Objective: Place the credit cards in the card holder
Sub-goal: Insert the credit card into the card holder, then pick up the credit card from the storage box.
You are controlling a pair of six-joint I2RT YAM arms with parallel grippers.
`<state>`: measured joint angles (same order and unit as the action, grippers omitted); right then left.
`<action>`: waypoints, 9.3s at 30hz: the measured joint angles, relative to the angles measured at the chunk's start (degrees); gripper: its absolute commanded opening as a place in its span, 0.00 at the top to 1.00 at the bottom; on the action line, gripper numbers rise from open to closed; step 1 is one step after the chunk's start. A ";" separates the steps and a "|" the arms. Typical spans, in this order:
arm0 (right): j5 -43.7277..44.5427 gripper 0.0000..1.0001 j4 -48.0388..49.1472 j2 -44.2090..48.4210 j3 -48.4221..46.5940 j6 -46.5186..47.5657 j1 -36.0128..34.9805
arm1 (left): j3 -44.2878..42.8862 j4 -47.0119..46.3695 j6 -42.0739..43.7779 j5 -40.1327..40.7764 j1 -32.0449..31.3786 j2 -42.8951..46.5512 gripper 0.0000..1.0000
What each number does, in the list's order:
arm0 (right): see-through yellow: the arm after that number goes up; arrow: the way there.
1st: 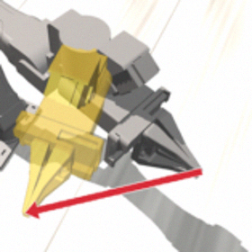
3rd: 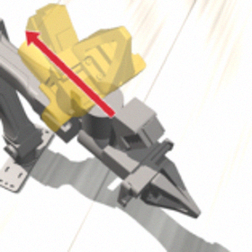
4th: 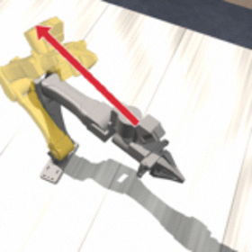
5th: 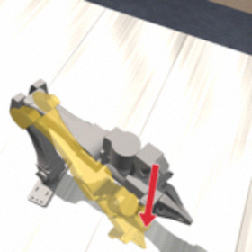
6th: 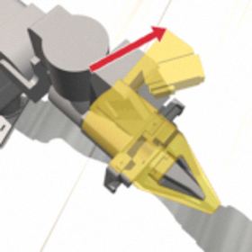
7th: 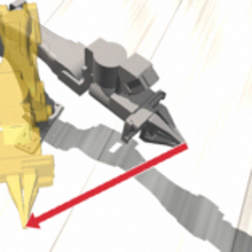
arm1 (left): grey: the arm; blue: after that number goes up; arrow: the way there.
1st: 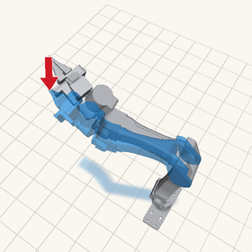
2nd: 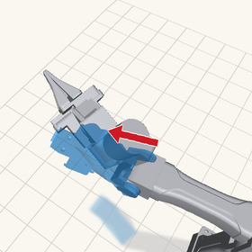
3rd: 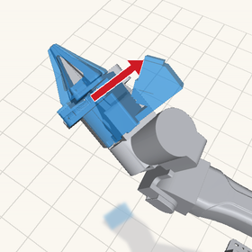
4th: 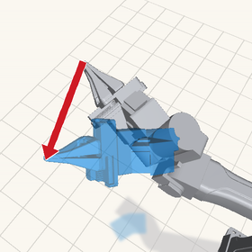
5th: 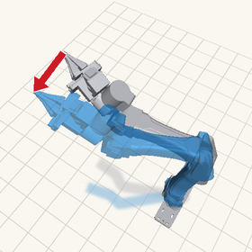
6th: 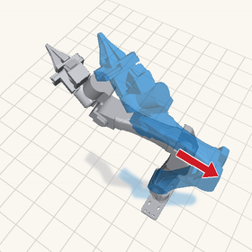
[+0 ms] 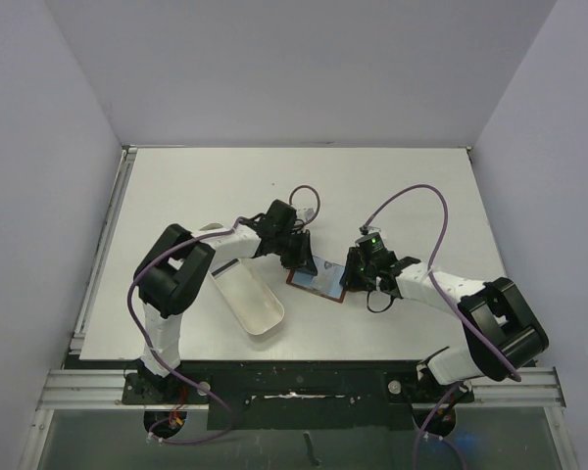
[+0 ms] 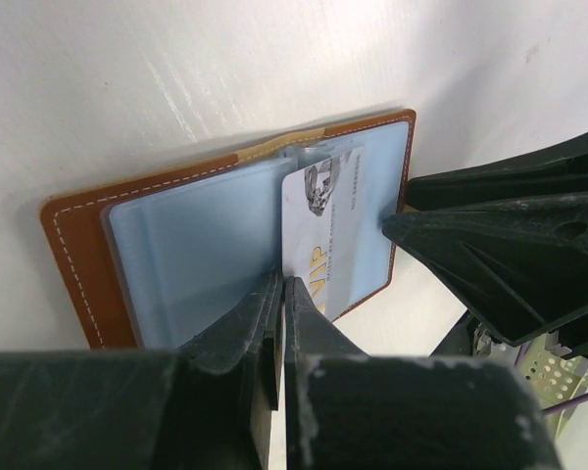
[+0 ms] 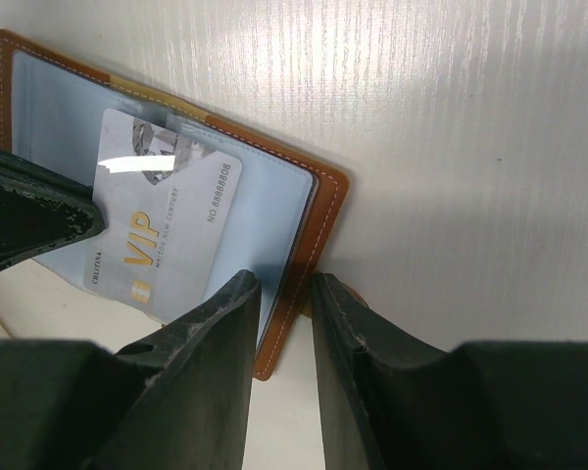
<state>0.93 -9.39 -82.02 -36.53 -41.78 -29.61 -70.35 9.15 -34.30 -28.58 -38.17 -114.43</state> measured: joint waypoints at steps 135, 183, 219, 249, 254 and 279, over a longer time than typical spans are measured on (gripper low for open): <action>-0.55 0.68 -2.97 4.20 -4.85 -0.66 -2.43 | 6.08 22.38 36.37 52.28 11.96 22.29 0.61; -1.49 0.69 -0.94 8.74 -2.93 -0.07 -1.55 | 2.51 24.96 38.66 63.36 8.81 14.12 1.00; -11.63 0.62 12.48 29.81 0.66 1.25 -1.55 | 6.49 18.91 18.43 23.80 8.17 43.82 1.00; -23.06 0.77 26.25 24.81 2.29 -7.08 -1.44 | 24.09 -26.67 -12.44 -19.71 8.22 40.63 1.00; -24.00 1.00 28.83 25.24 3.65 -8.31 -1.20 | 24.50 -27.82 -13.46 -19.89 8.35 40.13 0.95; -18.23 1.00 18.88 15.82 4.63 -6.05 4.83 | 11.04 2.29 6.69 4.11 8.46 24.28 0.52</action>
<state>-17.30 9.50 -66.19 -31.90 -47.83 -24.77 -59.31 11.44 -27.62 -24.47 -29.71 -90.15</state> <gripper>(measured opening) 0.024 0.477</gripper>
